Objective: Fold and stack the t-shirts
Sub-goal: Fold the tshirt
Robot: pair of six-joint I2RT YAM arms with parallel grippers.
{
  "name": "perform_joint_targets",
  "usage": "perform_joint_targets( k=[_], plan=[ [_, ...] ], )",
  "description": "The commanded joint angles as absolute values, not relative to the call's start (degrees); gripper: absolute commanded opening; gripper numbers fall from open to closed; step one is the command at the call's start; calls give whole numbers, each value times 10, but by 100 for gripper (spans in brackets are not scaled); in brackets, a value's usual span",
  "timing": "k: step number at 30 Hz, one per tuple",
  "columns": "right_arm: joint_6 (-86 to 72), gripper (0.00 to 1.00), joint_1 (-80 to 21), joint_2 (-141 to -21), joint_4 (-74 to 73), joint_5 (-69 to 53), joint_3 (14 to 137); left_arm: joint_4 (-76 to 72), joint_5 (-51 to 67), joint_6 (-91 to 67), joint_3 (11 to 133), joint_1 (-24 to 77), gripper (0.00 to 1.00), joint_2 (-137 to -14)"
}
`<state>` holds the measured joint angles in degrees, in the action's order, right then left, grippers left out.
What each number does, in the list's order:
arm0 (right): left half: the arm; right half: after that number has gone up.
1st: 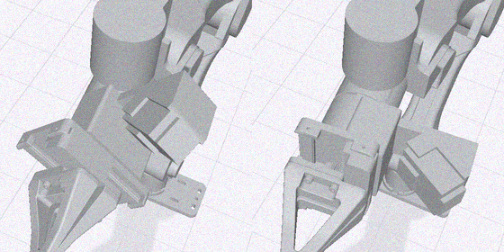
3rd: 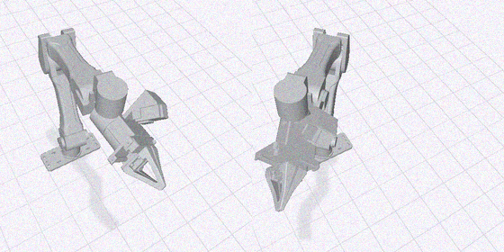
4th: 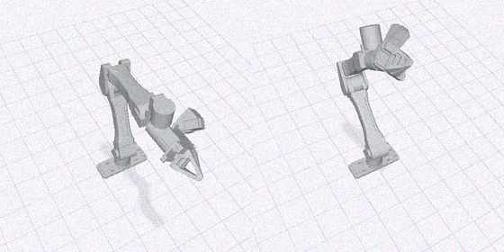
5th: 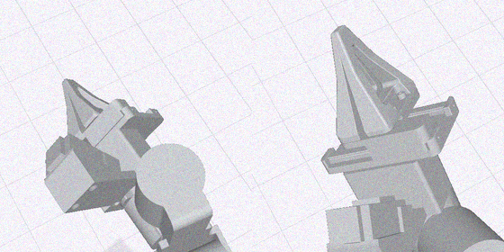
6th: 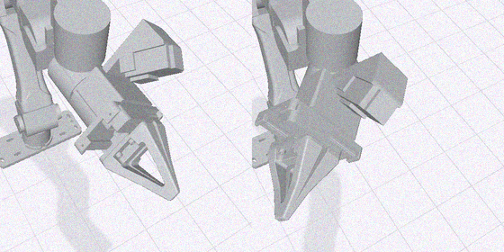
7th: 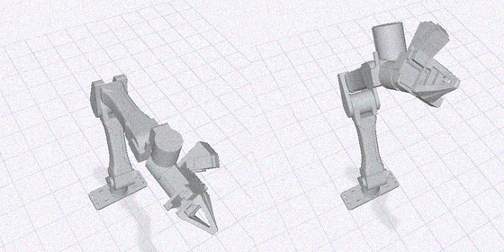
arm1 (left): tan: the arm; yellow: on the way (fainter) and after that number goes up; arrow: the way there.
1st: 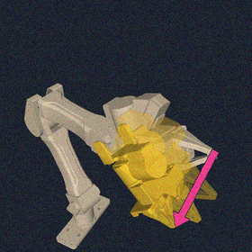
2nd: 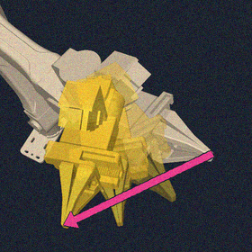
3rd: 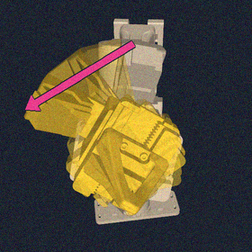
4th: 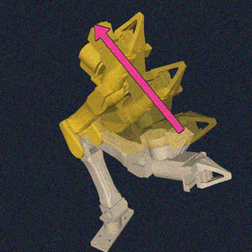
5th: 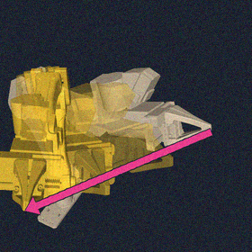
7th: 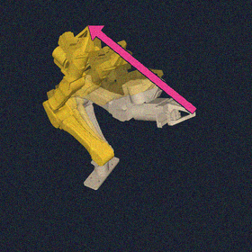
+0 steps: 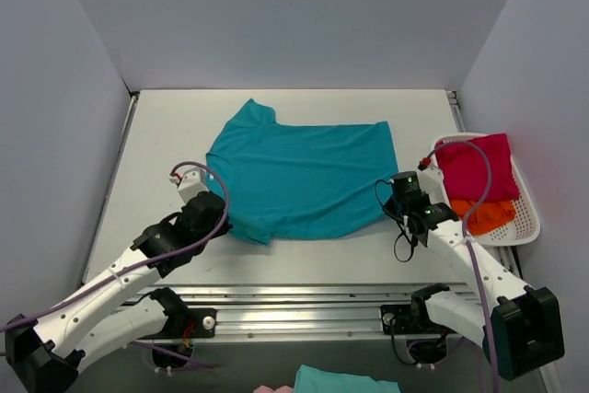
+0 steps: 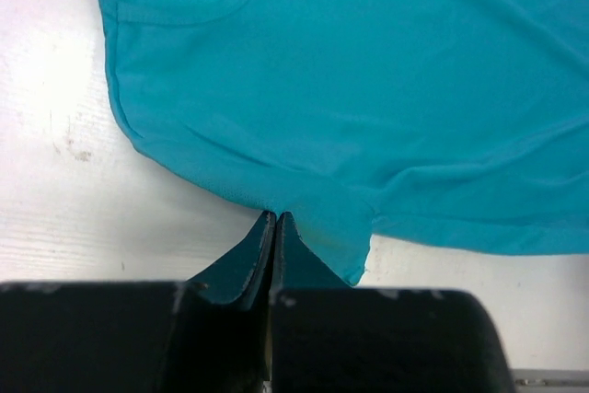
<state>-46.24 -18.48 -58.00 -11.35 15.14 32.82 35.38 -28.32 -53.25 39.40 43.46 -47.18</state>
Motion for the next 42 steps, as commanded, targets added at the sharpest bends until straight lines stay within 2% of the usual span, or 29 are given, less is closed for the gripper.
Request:
perform_joint_targets(
  k=[1,10,21,35,42],
  plan=[
    [-454,0,-188,-617,-104,184,391,316,-323,-506,453,427,4,-513],
    [-431,0,-186,-760,-97,216,500,203,-229,-450,510,315,4,-652],
    [-414,0,-146,-936,-76,224,605,135,-139,-410,586,215,2,-823],
    [-414,0,-129,-1069,-83,248,685,77,-77,-395,652,152,2,-987],
    [-421,0,-128,-1098,-86,277,700,61,-62,-388,693,131,2,-1045]
  ],
)
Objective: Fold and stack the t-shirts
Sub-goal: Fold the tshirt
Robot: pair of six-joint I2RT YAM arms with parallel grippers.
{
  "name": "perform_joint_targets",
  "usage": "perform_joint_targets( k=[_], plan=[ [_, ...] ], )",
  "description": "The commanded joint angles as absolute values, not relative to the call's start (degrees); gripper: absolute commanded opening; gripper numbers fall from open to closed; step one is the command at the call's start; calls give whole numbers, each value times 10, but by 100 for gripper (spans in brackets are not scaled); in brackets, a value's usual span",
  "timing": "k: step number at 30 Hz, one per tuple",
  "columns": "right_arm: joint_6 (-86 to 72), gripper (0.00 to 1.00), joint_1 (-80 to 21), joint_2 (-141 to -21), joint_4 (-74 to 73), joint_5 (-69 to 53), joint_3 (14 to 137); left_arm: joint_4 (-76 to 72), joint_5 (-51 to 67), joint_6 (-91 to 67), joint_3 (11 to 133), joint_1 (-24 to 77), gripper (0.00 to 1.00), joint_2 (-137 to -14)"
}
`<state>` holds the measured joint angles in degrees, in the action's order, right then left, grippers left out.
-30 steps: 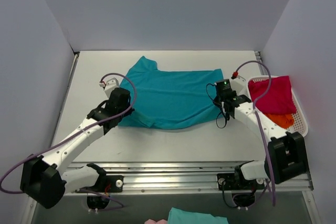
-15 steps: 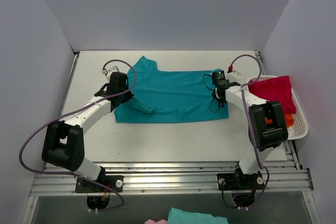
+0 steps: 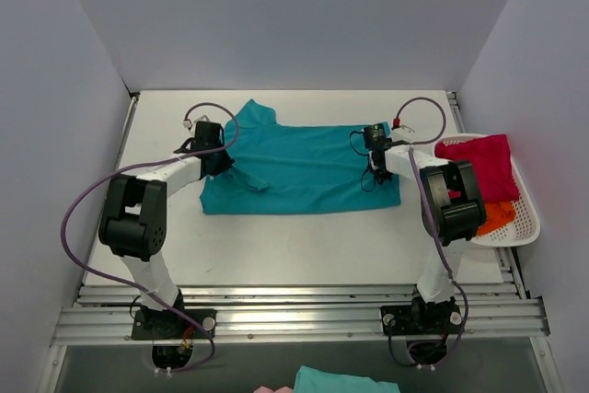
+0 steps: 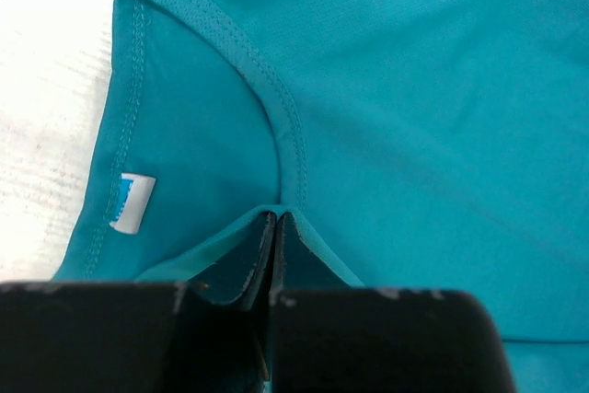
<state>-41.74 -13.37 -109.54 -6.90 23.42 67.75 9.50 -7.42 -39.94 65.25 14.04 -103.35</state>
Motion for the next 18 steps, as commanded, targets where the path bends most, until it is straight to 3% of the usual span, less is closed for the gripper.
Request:
perform_joint_targets(
  k=[1,11,12,13,14,15,16,17,18],
  plan=[
    [-421,0,-128,-1100,-86,279,701,60,-63,-387,698,129,2,-1051],
    [-434,0,-120,-1137,-99,310,723,65,-58,-385,758,109,4,-1126],
    [-439,8,-120,-1142,-104,313,728,68,-57,-385,765,107,9,-1133],
    [-439,25,-120,-1151,-107,314,735,67,-55,-383,772,105,33,-1148],
    [-441,66,-120,-1156,-112,321,740,72,-53,-382,792,100,54,-1157],
    [-446,90,-120,-1159,-116,326,744,76,-49,-381,803,98,73,-1164],
    [-447,100,-120,-1162,-121,329,749,80,-46,-381,815,94,84,-1172],
    [-449,100,-120,-1165,-124,339,751,85,-40,-380,836,91,99,-1186],
    [-450,100,-119,-1164,-126,343,751,86,-40,-380,845,84,95,-1188]
  ],
)
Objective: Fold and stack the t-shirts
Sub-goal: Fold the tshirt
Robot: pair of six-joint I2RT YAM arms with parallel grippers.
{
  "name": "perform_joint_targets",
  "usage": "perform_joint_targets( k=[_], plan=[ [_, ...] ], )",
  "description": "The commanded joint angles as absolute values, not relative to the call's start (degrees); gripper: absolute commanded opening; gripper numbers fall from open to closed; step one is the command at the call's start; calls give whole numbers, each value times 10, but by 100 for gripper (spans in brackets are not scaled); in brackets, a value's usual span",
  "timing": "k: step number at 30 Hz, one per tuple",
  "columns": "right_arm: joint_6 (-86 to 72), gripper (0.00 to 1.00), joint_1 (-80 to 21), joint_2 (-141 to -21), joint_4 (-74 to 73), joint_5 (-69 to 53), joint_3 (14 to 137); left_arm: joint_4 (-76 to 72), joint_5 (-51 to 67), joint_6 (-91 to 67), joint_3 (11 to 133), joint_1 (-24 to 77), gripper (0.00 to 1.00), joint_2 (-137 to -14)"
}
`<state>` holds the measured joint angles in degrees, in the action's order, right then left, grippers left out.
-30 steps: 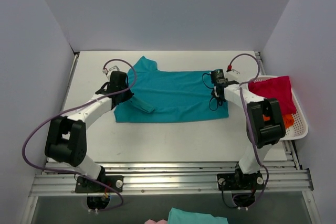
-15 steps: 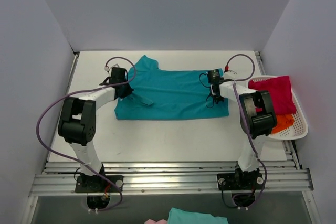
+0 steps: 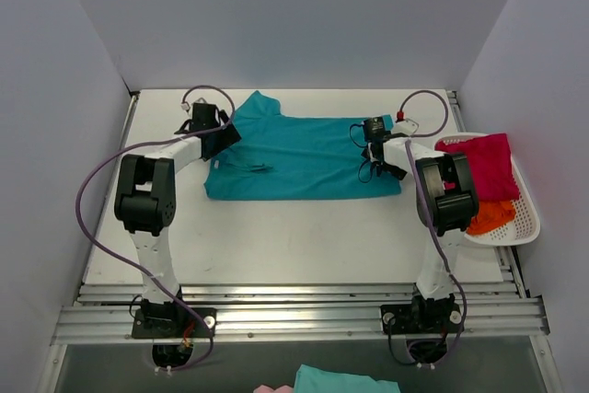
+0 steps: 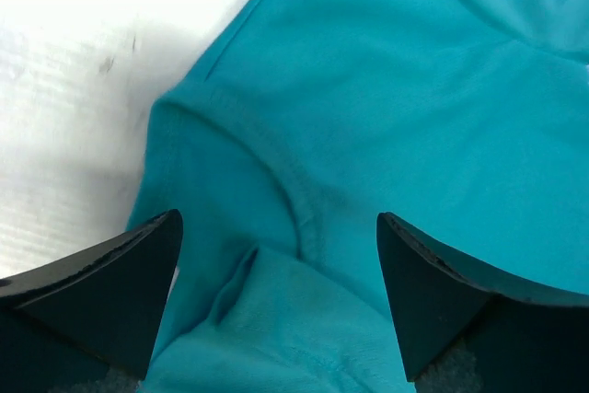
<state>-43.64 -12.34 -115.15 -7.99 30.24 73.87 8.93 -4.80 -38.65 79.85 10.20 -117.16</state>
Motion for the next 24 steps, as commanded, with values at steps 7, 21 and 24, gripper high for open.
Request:
perform_joint_targets(
  k=[7,21,24],
  plan=[
    [-468,100,-173,-1082,-154,397,763,120,-43,-367,923,42,94,-1160],
    [-450,0,-443,-1198,-175,317,1024,49,-40,-345,733,42,94,-979],
    [-457,0,-465,-1250,-178,296,1057,33,-40,-341,708,40,94,-960]
  ],
)
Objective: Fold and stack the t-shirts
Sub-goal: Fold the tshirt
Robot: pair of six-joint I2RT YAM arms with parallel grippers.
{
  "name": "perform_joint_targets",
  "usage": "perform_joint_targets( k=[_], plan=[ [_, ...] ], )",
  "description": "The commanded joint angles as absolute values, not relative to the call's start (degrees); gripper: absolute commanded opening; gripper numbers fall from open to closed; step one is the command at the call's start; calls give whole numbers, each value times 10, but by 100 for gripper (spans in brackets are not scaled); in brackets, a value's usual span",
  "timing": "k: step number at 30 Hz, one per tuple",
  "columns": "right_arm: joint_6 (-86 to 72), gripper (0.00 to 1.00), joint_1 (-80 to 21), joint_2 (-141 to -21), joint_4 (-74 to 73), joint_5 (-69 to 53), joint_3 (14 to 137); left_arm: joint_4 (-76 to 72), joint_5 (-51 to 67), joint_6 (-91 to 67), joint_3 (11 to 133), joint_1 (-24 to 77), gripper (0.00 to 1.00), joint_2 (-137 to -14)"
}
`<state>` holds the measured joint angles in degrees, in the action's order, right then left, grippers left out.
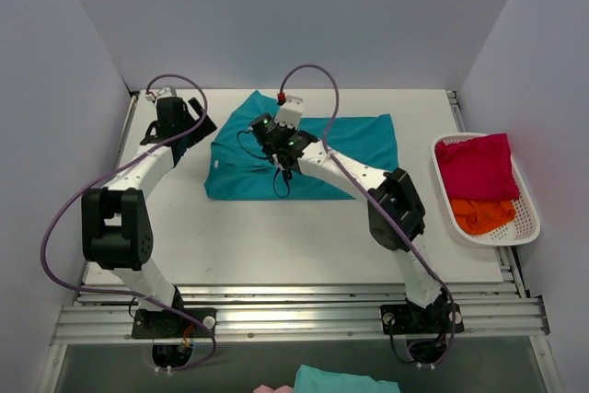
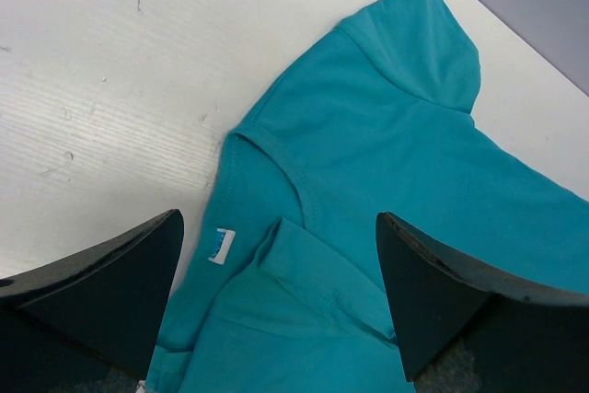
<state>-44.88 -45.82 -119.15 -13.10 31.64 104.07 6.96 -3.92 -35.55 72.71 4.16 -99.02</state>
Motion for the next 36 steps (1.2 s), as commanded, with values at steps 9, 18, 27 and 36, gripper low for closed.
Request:
perform_joint_targets(
  k=[9,18,27,36],
  plan=[
    [-470,0,-499,-1304,-176,266,1088,18,-30,-341,699,40,94,-969],
    [-468,0,-497,-1350,-180,254,1127,11,-25,-342,700,40,94,-985],
    [-465,0,-488,-1405,-185,225,1191,10,-22,-345,696,31,94,-984],
    [-458,0,-454,-1444,-170,214,1244,10,-25,-344,685,26,95,-983]
  ],
)
